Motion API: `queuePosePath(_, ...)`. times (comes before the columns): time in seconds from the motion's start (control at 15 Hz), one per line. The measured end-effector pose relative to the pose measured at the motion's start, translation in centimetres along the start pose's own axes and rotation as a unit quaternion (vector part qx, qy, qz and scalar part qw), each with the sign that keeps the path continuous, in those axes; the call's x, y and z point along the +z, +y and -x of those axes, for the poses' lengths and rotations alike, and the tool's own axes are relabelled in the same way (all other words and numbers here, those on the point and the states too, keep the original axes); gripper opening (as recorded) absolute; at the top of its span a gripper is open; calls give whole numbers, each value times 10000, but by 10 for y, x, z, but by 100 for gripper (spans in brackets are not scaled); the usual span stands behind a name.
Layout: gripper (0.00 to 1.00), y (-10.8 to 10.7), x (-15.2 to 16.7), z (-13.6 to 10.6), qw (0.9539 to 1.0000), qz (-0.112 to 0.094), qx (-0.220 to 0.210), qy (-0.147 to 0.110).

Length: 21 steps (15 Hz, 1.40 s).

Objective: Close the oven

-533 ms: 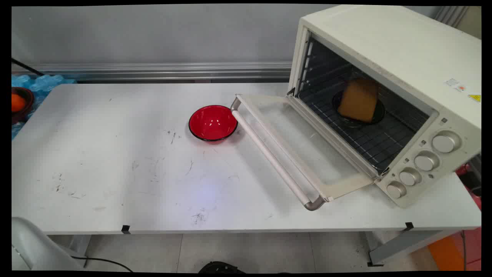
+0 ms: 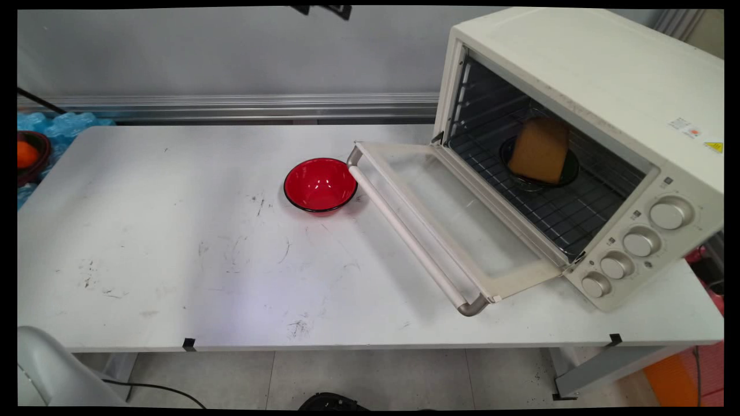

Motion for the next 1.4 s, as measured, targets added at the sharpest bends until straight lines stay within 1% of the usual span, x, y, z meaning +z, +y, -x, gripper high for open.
queuePosePath(0.2,100,16,-2,11,9983,262,458,-267)
queuePosePath(0.4,100,33,-5,27,9944,487,758,-552)
queuePosePath(0.53,100,45,-6,40,9907,630,953,-746)
queuePosePath(0.8,100,62,-3,64,9831,828,1265,-1029)
queuePosePath(0.87,100,65,-2,68,9818,858,1317,-1063)
queuePosePath(1.13,100,81,12,98,9713,1064,1717,-1255)
queuePosePath(1.4,100,91,29,124,9645,1181,1926,-1369)
